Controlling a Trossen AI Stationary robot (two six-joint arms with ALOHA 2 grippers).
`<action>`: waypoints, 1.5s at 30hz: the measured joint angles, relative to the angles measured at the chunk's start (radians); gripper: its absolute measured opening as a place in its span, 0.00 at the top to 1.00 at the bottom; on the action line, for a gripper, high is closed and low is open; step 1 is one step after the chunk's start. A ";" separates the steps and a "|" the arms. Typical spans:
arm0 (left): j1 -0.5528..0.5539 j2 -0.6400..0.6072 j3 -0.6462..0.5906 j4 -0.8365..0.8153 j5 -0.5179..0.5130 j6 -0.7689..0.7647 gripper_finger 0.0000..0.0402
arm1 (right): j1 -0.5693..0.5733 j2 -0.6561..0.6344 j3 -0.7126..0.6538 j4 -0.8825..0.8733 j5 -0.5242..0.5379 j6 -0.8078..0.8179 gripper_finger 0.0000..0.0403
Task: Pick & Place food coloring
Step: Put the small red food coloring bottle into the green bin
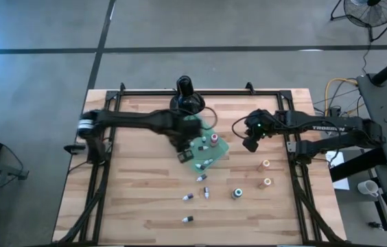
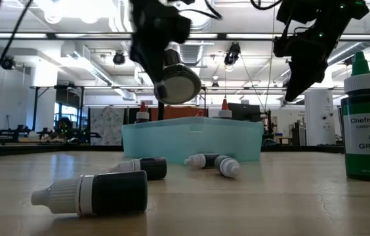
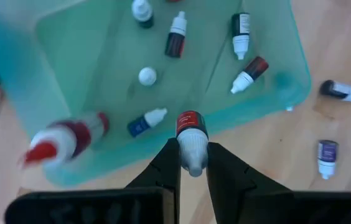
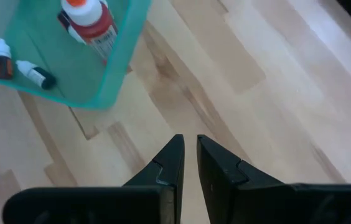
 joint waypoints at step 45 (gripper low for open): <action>0.005 0.428 0.268 -0.079 0.024 0.140 0.79 | 0.000 -0.122 0.000 -0.171 0.000 -0.050 0.91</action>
